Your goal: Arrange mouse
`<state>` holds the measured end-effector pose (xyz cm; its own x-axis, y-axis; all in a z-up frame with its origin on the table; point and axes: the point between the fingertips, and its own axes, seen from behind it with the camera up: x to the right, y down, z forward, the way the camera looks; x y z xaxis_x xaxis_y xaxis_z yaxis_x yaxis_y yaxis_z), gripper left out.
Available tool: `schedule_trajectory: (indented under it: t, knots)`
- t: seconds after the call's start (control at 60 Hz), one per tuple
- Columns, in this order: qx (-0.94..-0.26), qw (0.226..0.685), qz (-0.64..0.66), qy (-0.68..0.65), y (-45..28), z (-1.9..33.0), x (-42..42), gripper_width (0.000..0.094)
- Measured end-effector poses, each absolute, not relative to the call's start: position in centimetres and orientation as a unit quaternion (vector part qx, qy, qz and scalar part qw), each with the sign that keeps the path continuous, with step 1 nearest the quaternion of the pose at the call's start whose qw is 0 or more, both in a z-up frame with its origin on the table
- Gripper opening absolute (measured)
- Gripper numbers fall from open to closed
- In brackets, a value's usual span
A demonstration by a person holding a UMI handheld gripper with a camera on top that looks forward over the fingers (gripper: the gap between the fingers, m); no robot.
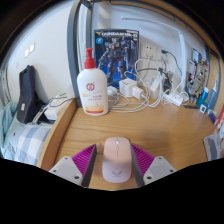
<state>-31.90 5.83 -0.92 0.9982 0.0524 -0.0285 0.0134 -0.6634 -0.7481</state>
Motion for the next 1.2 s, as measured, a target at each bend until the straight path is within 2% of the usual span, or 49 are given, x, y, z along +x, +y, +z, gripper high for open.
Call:
schedule_trajectory:
  t: [0.033,0.083,0.2,0.317,0.35,0.5,0.583,0.867,0.967,1.083,1.2]
  knots:
    - [-0.91,0.414,0.028,-0.022,5.9,-0.9,-32.1,0.062]
    - [-0.905,0.422,0.032,-0.036,6.0,-0.9,-32.5,0.0471]
    - [-0.91,0.409,0.041,-0.045,5.7,-1.1,-32.5,0.0448]
    - [-0.919,0.386,0.041,-0.063,5.7,-1.2,-32.4,0.0297]
    - [-0.921,0.381,0.044,-0.071,5.7,-1.2,-32.5,0.0279]
    - [-0.927,0.354,0.084,-0.09,5.3,-0.8,-32.5,0.0277]
    - [-0.919,0.369,0.093,-0.102,5.3,2.5,-30.2,0.0279]
    - [-0.851,0.514,0.034,-0.099,5.9,23.3,-10.2,0.0278]
    - [-0.83,0.552,0.004,-0.079,5.6,28.1,-2.0,0.0277]
    - [-0.823,0.566,-0.027,-0.042,5.1,29.2,7.1,0.0277]
    - [-0.847,0.53,-0.042,-0.018,4.3,24.9,13.7,0.0278]
